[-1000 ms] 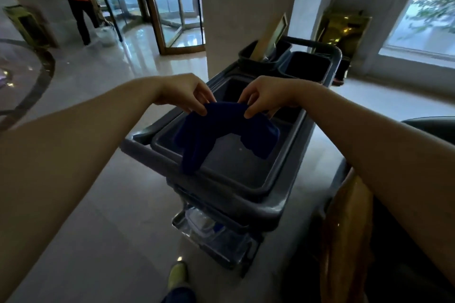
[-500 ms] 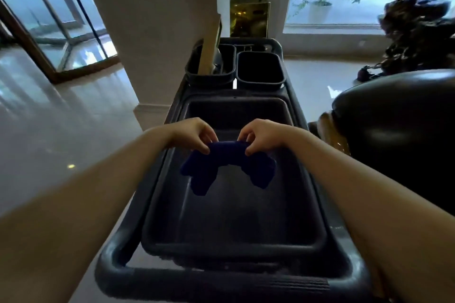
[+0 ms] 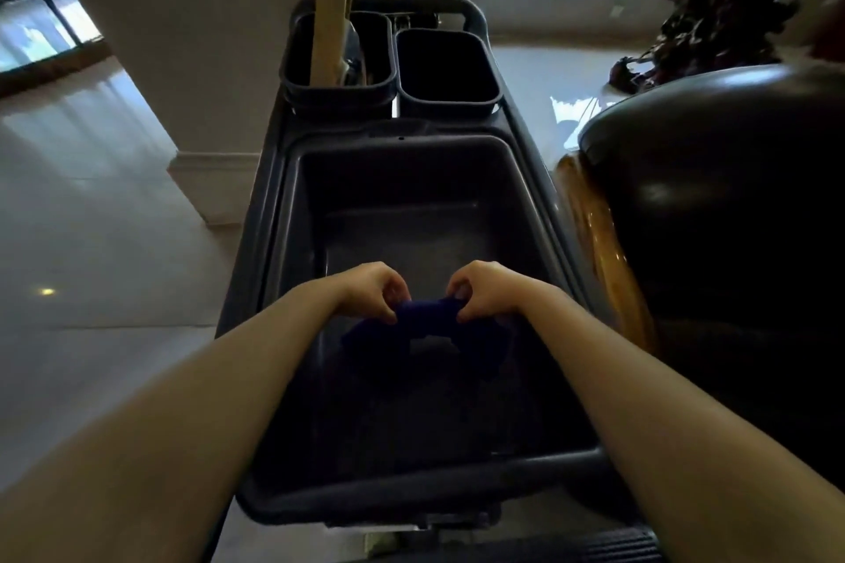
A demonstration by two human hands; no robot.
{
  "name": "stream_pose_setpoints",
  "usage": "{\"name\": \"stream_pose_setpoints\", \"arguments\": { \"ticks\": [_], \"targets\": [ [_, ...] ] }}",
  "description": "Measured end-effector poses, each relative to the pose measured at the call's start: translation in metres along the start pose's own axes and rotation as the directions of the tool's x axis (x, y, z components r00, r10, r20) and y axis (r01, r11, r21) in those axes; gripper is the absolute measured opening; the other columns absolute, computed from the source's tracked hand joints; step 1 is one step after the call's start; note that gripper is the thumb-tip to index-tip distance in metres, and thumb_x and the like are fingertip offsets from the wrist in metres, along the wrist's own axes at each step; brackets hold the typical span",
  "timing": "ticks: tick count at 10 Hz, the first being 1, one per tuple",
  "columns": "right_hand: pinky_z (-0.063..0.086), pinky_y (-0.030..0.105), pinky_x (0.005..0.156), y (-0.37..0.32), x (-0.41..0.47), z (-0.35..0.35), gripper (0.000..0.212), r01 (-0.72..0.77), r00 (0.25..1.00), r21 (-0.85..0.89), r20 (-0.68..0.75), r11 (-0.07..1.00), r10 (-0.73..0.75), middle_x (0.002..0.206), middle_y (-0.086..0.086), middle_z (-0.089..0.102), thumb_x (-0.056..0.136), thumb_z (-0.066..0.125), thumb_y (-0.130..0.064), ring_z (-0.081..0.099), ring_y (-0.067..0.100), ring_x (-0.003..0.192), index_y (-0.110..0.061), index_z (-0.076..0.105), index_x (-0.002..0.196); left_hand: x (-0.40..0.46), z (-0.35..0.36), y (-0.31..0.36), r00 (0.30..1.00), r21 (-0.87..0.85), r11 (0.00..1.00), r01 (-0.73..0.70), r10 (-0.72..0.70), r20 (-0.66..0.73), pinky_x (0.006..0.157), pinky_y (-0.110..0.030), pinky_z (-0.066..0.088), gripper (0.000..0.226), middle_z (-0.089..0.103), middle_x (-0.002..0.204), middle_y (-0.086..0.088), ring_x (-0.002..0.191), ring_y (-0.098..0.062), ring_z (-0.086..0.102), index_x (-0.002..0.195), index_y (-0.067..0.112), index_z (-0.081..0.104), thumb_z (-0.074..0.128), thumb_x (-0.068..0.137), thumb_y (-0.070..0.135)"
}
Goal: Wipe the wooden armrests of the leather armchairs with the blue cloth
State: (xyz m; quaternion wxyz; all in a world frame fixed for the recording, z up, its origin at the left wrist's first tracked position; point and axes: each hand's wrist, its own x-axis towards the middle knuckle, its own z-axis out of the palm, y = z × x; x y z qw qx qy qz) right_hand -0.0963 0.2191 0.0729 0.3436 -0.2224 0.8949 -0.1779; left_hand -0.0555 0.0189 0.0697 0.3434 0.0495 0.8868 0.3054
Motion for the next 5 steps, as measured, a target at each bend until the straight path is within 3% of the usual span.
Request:
{"name": "stream_pose_setpoints", "arguments": {
  "ticks": [2,3,5],
  "targets": [
    [0.05,0.03,0.078,0.018,0.022,0.012,0.03,-0.037,0.999,0.032,0.038,0.999,0.036,0.092,-0.003,0.061,0.068,0.072,-0.014,0.059,0.017,0.087,-0.025,0.064,0.095,0.021,0.007,-0.012,1.0,-0.043,0.999,0.03,-0.03,0.003,0.074,-0.022,0.051,0.026,0.068,0.095,0.002,0.086,-0.009,0.063,0.094,0.023,0.066,0.067,0.075,0.006],
    [0.049,0.03,0.08,0.024,0.029,0.018,0.035,-0.053,0.998,0.004,0.014,0.999,0.053,0.098,0.0,0.062,0.069,0.072,-0.015,0.058,0.018,0.09,-0.02,0.063,0.103,0.026,0.012,-0.015,0.999,-0.028,0.999,0.026,-0.027,-0.045,0.077,-0.023,0.048,0.025,0.064,0.093,0.006,0.087,-0.008,0.06,0.095,0.024,0.065,0.066,0.076,0.009],
    [0.052,0.037,0.085,0.027,0.037,0.02,0.035,-0.115,0.993,0.016,-0.02,0.993,0.115,0.108,0.005,0.063,0.07,0.072,-0.017,0.059,0.021,0.093,-0.022,0.061,0.103,0.031,0.011,-0.014,0.994,-0.071,0.996,0.056,-0.062,-0.086,0.078,-0.023,0.05,0.027,0.064,0.096,0.004,0.091,-0.01,0.061,0.098,0.021,0.064,0.066,0.076,0.006]
  ]
}}
